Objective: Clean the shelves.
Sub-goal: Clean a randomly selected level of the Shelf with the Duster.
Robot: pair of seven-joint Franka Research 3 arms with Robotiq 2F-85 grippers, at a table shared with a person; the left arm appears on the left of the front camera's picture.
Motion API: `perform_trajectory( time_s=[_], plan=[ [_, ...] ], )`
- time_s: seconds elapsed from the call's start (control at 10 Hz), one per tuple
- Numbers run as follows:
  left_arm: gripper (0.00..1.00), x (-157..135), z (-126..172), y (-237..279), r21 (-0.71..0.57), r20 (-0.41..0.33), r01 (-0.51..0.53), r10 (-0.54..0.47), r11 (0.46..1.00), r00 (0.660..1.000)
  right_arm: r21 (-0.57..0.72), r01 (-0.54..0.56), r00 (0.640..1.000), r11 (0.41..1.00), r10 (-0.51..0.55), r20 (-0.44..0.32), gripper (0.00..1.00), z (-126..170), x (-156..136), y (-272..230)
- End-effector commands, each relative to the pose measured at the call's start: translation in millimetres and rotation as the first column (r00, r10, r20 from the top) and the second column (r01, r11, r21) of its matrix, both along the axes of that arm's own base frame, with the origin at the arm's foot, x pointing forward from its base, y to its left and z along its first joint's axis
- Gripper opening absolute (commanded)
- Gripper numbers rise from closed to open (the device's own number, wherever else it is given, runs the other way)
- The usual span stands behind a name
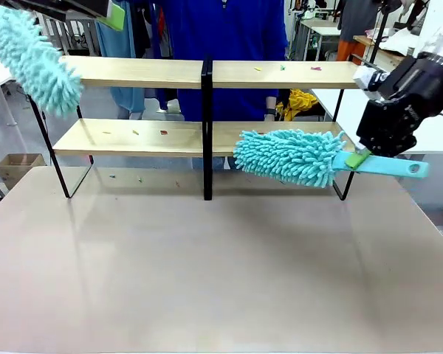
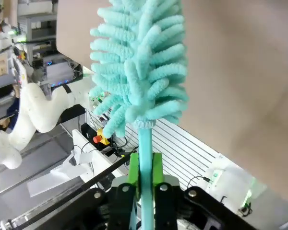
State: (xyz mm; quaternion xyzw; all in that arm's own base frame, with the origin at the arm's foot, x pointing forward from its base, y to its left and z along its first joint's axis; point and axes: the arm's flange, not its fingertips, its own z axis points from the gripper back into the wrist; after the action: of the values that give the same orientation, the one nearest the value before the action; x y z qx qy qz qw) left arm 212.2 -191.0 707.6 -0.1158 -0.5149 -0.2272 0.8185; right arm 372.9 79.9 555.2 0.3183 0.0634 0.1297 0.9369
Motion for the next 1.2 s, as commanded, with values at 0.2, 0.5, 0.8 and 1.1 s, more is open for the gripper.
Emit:
perform_trajectory(
  time_s=[0.2, 0.5, 0.8, 1.1],
  plan=[
    [1.0, 0.7, -0.3, 1.6, 0.0, 0.009, 0.005, -0.005, 1.0, 1.0, 0.008, 0.03, 0.986, 1.0, -0.031, 0.161, 0.12, 0.9, 5.6, -6.4],
    [1.0, 0.7, -0.3, 1.6, 0.0, 0.009, 0.005, -0.005, 1.0, 1.0, -0.02, -0.015, 0.984, 1.0, 0.018, 0.179, 0.12, -16.7, 40.7, 3.8],
    [1.0, 0.7, -0.3, 1.6, 0.0, 0.009, 0.005, -0.005, 1.0, 1.0, -0.05, -0.068, 0.963, 0.996, 0.079, 0.257, 0.12, -30.0, 67.6, 12.9],
    [1.0, 0.7, -0.3, 1.6, 0.0, 0.009, 0.005, -0.005, 1.0, 1.0, -0.074, 0.01, 0.971, 0.997, 0.008, 0.237, 0.12, -41.8, 87.9, 10.2]
  ],
)
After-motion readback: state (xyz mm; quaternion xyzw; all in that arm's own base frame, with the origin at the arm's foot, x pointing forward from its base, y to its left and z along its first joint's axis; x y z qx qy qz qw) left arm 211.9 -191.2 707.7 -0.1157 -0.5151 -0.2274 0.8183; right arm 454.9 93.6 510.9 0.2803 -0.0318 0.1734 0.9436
